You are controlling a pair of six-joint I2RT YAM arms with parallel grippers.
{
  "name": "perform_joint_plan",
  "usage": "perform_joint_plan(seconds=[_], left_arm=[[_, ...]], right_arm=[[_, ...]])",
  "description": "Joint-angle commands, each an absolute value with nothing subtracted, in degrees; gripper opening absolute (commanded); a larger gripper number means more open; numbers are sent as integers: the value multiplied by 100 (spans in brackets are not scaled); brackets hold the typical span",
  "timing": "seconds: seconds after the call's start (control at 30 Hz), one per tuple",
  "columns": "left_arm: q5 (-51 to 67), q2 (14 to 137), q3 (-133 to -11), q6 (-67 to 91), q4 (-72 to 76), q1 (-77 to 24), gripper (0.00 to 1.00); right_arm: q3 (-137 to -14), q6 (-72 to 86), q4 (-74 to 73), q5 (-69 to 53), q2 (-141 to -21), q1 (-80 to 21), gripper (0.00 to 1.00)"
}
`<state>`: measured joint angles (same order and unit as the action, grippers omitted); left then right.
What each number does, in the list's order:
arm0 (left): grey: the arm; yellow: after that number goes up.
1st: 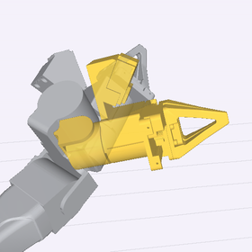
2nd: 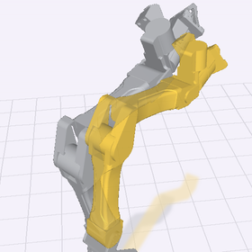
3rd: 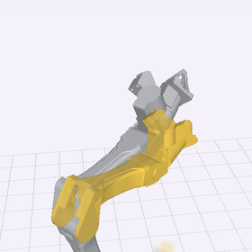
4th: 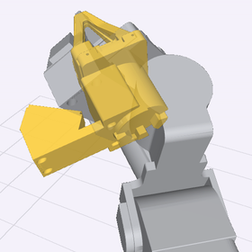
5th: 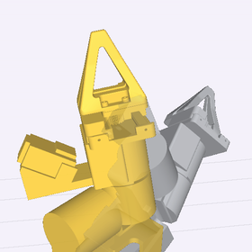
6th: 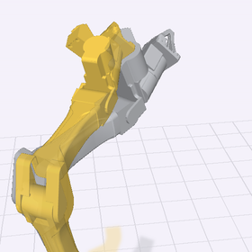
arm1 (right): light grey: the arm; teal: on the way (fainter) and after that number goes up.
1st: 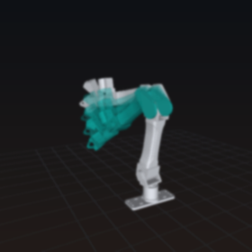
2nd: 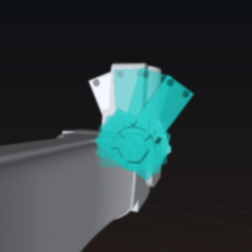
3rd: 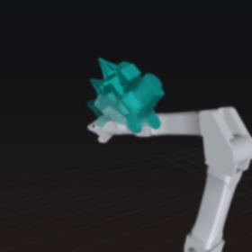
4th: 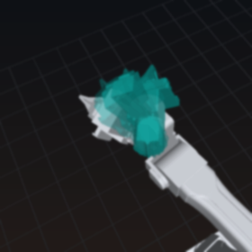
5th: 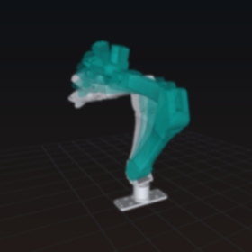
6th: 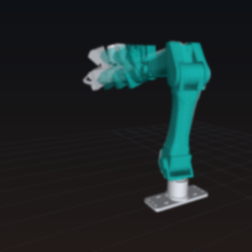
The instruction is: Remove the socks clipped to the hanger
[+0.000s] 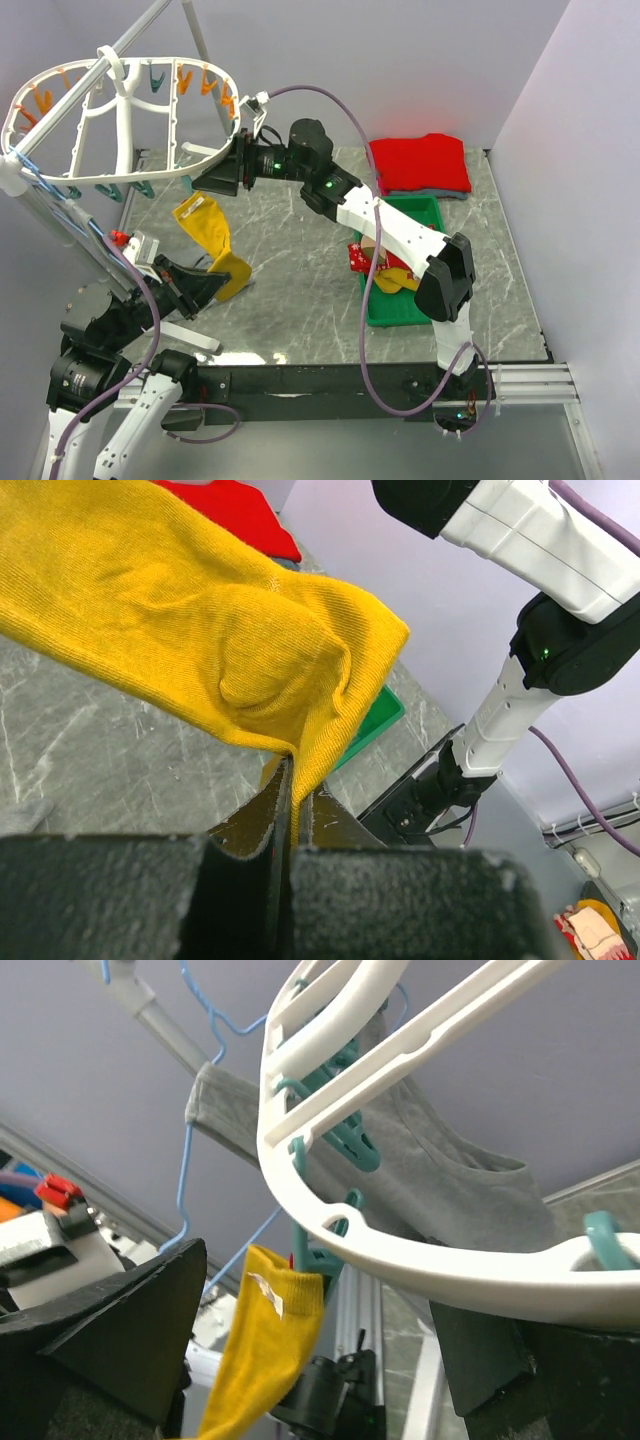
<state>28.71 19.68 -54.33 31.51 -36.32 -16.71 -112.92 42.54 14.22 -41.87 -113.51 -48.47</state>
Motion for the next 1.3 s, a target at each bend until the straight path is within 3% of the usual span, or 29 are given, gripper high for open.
perform_joint_plan(seconds=[0.0,0.23,0.63,0.7,0.77,0.97,1.2,1.27], left_arm=[[3102,1960,-5423,3076,-3463,-1679,1],[3225,2021,-5388,3059,-3437,-1679,1],[3313,2048,-5370,3050,-3437,-1679,1],[3349,2065,-5353,3024,-3428,-1679,1],[3366,2074,-5352,3015,-3437,-1679,1],[3427,2065,-5326,2988,-3445,-1670,1],[3524,2092,-5388,2857,-3568,-1679,1],[3568,2083,-5405,2830,-3577,-1679,1]], right_arm=[[-11163,4799,1653,-3912,-11127,-4852,95],[-10925,4931,1617,-3762,-10960,-5036,95],[-10468,4913,2039,-3577,-10705,-5221,84],[-10433,4939,2065,-3525,-10688,-5247,80],[-10249,4992,2083,-3245,-10566,-5256,70],[-9466,5159,2381,-2506,-10134,-5274,84],[-9001,5432,2461,-2005,-9853,-5317,89],[-8790,5414,2409,-1829,-9677,-5309,98]])
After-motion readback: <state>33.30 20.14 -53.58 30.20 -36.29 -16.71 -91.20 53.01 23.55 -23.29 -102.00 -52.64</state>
